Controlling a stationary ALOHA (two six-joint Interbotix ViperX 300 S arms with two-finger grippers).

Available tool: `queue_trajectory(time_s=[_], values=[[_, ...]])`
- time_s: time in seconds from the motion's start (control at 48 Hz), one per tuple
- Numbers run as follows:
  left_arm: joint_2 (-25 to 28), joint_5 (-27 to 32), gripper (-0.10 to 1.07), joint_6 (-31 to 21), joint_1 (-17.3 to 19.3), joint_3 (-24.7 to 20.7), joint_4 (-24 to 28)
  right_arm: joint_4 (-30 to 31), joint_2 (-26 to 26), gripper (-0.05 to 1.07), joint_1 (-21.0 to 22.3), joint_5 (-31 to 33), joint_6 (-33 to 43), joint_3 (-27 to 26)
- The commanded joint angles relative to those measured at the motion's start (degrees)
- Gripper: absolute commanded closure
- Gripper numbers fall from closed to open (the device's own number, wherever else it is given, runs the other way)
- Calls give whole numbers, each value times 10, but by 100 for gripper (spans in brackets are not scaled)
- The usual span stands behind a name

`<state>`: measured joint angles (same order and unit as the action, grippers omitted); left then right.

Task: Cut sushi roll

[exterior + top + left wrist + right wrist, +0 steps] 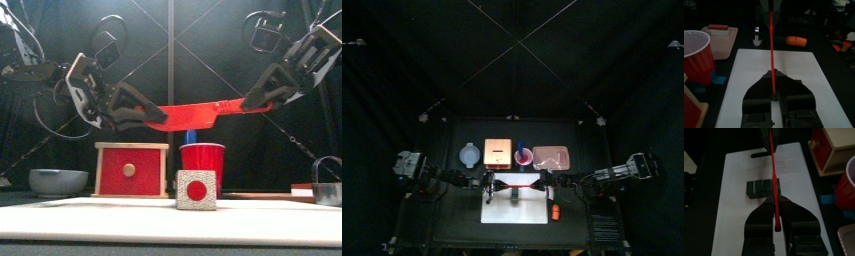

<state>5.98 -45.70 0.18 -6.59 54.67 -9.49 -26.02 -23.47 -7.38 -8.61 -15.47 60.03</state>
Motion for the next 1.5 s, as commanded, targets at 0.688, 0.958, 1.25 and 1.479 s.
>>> queue_trajectory(time_s=[0.688, 0.958, 1.25, 1.479], values=[[76, 78, 57, 4, -15, -33, -30, -34, 71, 63, -36, -10, -1, 5], [68, 81, 57, 6, -6, -33, -33, -31, 81, 63, -33, -10, -3, -3], [41, 86, 57, 9, -6, -33, -31, -23, 81, 63, -32, -9, -3, -9], [44, 109, 57, 9, -6, -37, -24, -22, 87, 63, -29, -10, -3, -8]])
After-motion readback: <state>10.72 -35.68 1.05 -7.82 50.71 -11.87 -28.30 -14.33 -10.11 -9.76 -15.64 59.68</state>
